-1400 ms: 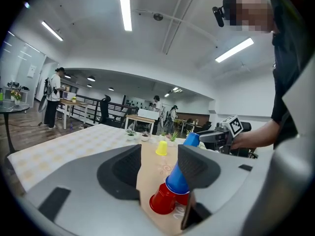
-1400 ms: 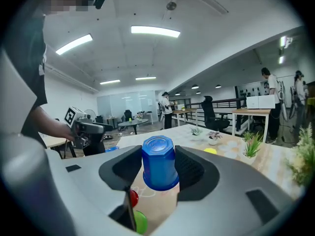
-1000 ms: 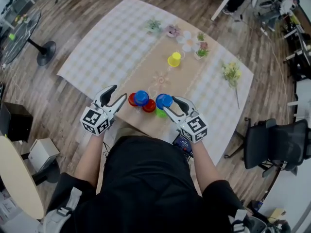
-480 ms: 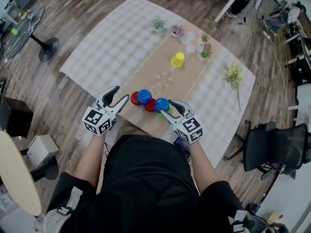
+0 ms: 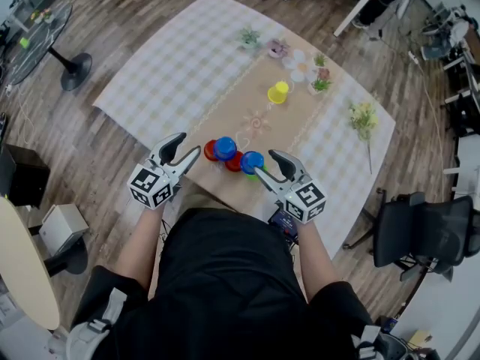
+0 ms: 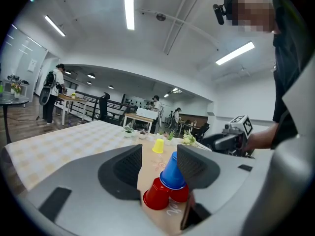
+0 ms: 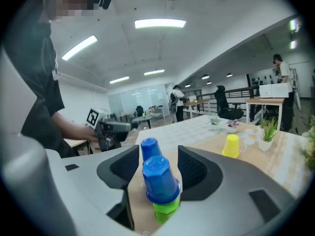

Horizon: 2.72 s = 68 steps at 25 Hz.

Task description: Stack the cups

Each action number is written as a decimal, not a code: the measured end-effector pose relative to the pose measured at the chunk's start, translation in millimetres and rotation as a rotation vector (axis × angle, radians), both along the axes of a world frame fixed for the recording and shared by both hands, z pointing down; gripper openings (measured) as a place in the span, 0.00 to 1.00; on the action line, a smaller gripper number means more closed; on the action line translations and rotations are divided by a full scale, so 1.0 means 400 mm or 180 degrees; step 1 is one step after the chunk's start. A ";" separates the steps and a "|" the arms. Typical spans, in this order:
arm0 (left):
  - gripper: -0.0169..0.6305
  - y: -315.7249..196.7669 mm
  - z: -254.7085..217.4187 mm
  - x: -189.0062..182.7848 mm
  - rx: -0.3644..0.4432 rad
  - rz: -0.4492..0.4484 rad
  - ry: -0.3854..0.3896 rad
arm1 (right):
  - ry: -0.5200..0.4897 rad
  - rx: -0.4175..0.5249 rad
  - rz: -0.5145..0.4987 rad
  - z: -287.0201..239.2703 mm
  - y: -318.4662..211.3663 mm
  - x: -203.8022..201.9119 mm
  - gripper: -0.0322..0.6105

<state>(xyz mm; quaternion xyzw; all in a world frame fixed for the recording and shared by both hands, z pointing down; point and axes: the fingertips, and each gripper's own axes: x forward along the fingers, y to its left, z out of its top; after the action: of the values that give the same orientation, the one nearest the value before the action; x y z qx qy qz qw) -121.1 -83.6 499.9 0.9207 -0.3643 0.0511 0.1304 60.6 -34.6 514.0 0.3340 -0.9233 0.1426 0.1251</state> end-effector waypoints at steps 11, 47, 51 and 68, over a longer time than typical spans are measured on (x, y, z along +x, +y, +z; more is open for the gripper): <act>0.37 0.007 0.028 -0.023 -0.0119 -0.0057 0.0020 | -0.0234 0.0741 0.0637 -0.196 -0.291 0.241 0.44; 0.37 0.015 0.043 -0.101 -0.0263 -0.0291 -0.0119 | 0.0214 0.0573 0.0478 -0.043 -0.490 0.201 0.39; 0.37 0.008 0.027 -0.092 -0.0214 -0.0258 -0.0038 | -0.0008 0.0644 0.0314 -0.166 -0.370 0.148 0.39; 0.36 -0.012 0.005 -0.049 -0.0076 -0.0127 0.0142 | 0.0191 0.0261 -0.0289 -0.128 -0.089 -0.082 0.39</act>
<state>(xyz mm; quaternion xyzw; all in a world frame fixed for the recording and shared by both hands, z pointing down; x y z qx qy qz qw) -140.9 -88.5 502.0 0.9125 -0.3789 0.0323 0.1505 27.6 -70.3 462.6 0.3008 -0.9384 0.0888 0.1452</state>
